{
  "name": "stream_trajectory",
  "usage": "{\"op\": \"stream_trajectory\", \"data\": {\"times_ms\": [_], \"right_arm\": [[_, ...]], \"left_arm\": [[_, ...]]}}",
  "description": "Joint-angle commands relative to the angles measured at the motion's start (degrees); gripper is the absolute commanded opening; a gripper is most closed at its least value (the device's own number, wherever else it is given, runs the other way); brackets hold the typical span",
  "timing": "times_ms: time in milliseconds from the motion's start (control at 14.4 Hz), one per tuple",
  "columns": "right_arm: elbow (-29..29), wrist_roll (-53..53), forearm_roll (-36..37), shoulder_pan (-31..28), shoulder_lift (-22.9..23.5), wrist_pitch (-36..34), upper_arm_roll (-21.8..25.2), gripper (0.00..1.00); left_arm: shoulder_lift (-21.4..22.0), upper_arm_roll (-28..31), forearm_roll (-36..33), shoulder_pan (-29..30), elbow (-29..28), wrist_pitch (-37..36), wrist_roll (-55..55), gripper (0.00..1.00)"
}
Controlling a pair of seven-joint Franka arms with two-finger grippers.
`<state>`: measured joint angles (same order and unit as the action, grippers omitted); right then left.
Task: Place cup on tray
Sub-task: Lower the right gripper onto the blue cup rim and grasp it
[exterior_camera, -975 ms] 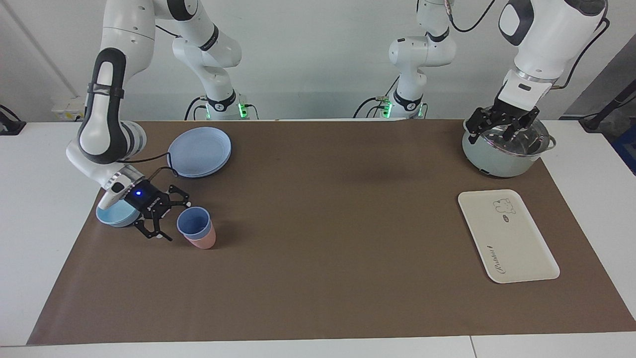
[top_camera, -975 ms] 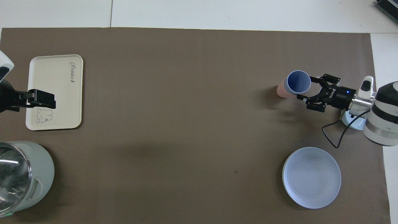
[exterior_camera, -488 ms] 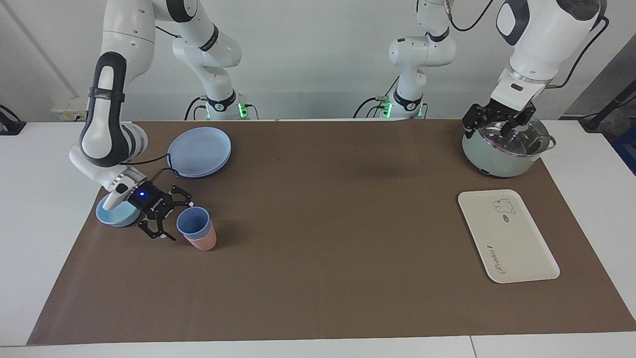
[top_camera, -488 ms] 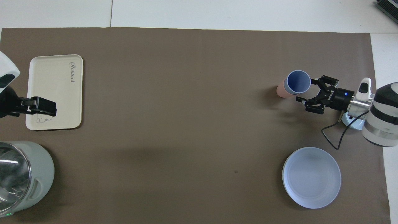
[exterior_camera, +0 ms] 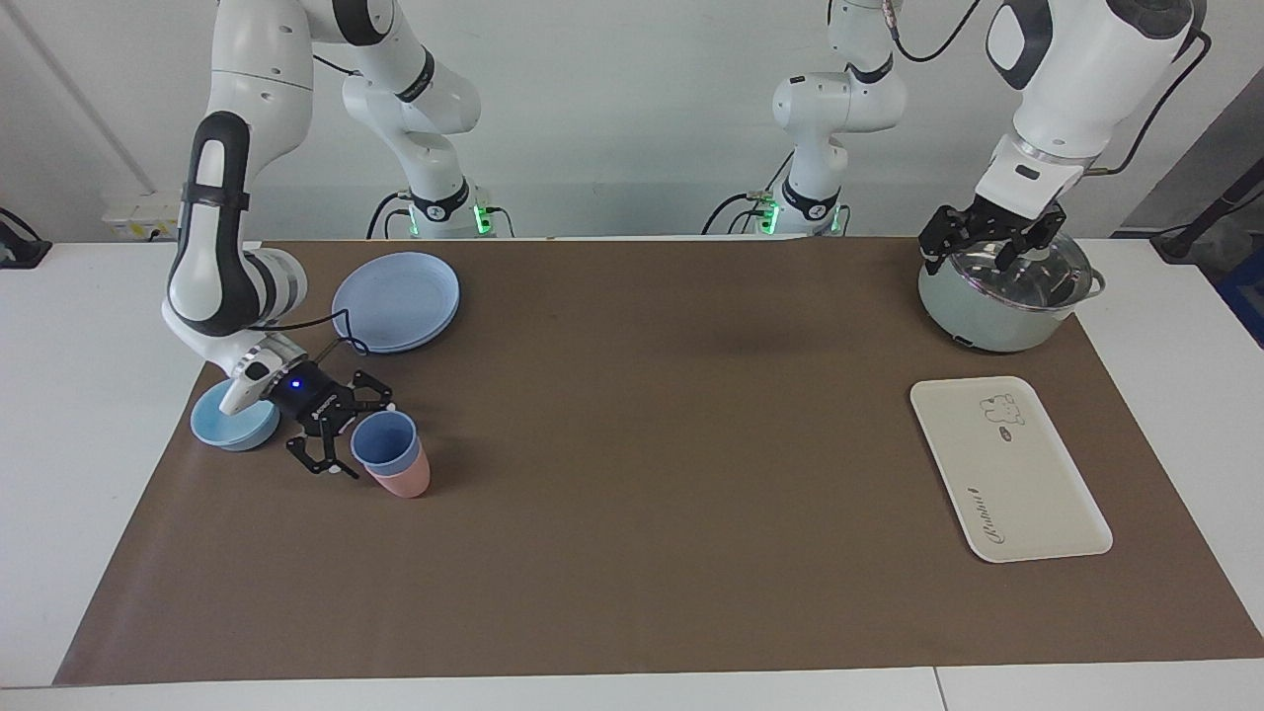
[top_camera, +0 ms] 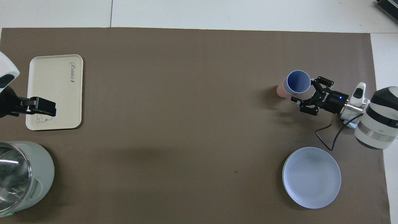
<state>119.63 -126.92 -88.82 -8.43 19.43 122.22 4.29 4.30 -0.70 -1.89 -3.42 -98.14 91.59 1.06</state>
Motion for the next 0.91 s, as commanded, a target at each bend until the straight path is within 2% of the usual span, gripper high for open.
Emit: {"op": "stream_trajectory", "data": {"times_ms": [0,348,418,488,557,697,836], "right_arm": [[0.43,-3.25,-4.52,1.39,0.78,0.38,-0.07,1.00],[0.43,-3.51,-6.97,2.89,0.87,1.26,-0.07,1.00],[0.34,-4.21,-7.77,3.33,0.96,1.61,-0.07,0.86],[-0.18,-5.17,-7.77,3.33,1.05,2.31,-0.07,0.35],[-0.36,-5.27,-7.77,3.33,1.22,2.32,-0.07,0.00],[-1.76,-4.40,-7.69,3.51,1.22,2.49,-0.07,0.00],[-1.68,1.28,-6.38,3.86,-1.22,5.29,-0.60,0.00]], "left_arm": [[0.97,0.09,-1.09,-0.18,-0.56,0.52,-0.71,1.00],[1.06,0.18,-1.09,0.52,-0.65,0.17,-0.18,1.00],[1.06,0.26,-1.09,0.52,-0.65,-0.18,-0.10,1.00],[1.06,0.26,-1.09,0.52,-0.65,-0.27,-0.09,1.00],[1.06,0.26,-1.09,0.52,-0.65,-0.09,-0.09,1.00],[1.14,0.18,-1.09,0.26,-0.65,-0.44,0.17,1.00],[1.23,0.18,-1.09,0.00,-0.74,-0.27,0.17,1.00]]}}
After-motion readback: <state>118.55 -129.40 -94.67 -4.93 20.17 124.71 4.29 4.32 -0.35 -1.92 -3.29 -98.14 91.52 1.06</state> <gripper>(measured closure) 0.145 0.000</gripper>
